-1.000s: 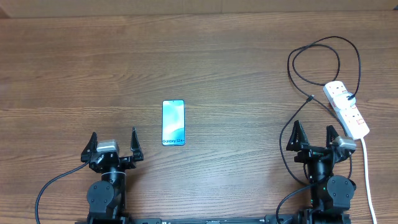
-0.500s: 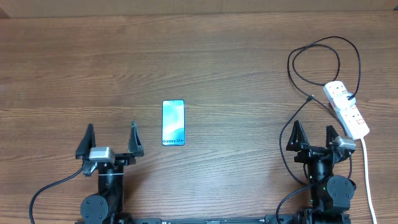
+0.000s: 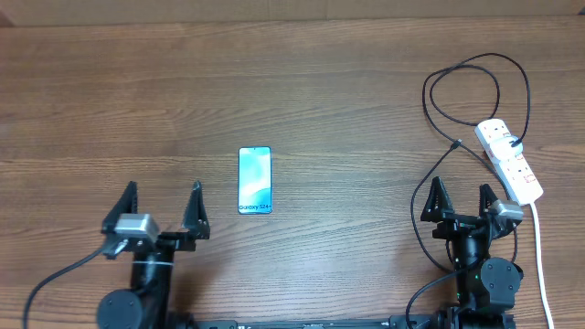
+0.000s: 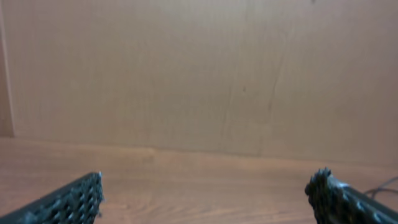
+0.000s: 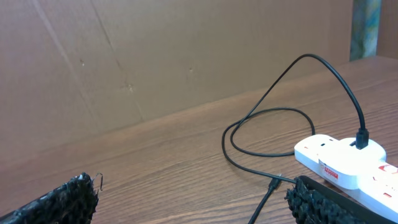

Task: Plug charger to phone and switch on socket
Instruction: 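Move the left gripper forward over the blue Galaxy phone, then lower the left gripper and grasp the phone's bottom edge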

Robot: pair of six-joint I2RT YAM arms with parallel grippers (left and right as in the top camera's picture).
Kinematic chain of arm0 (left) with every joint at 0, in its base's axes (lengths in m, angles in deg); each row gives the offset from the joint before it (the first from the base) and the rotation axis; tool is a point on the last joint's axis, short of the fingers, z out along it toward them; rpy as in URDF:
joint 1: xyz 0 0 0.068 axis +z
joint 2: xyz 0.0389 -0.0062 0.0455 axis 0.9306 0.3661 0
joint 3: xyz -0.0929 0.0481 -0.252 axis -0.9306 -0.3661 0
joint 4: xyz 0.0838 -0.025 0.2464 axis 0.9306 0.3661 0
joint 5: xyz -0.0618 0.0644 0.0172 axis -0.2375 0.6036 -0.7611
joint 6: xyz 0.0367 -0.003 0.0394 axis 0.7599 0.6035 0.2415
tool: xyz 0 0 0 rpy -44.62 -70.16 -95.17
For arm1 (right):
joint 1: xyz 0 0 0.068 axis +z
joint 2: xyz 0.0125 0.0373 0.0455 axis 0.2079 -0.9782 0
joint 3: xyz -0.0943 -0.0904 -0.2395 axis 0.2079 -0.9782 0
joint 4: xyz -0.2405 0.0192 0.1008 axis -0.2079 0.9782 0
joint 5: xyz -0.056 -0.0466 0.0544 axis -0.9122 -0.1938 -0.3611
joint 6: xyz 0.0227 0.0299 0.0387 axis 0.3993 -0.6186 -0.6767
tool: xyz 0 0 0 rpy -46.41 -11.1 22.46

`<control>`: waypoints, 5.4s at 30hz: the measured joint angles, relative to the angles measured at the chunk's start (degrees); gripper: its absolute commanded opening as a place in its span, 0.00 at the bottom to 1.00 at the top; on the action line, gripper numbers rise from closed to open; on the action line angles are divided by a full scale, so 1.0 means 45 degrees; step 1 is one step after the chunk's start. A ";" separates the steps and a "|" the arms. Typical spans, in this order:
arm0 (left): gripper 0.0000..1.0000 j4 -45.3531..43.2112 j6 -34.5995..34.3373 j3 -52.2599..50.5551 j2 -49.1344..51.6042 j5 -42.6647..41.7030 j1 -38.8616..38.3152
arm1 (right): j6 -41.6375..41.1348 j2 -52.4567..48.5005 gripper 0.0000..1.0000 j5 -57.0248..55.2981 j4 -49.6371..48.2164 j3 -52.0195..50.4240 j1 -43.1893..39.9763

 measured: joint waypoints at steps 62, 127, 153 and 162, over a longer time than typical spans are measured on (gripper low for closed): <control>1.00 1.3104 -0.3492 1.5227 1.9448 0.1064 -0.4104 | 0.0005 0.0000 1.00 0.0005 0.0010 0.0000 0.0000; 1.00 1.0462 -0.3385 1.3240 2.5208 -0.0675 -0.3920 | -0.0005 0.0000 1.00 0.0000 0.0005 0.0000 0.0005; 1.00 0.9607 -0.3376 1.3085 2.5077 -0.0282 -0.3954 | 0.0000 0.0000 1.00 0.0000 0.0010 0.0000 0.0005; 0.89 0.9675 -0.3774 1.3095 2.5077 -0.0321 -0.4036 | 0.0000 0.0000 1.00 -0.0005 0.0005 0.0000 0.0005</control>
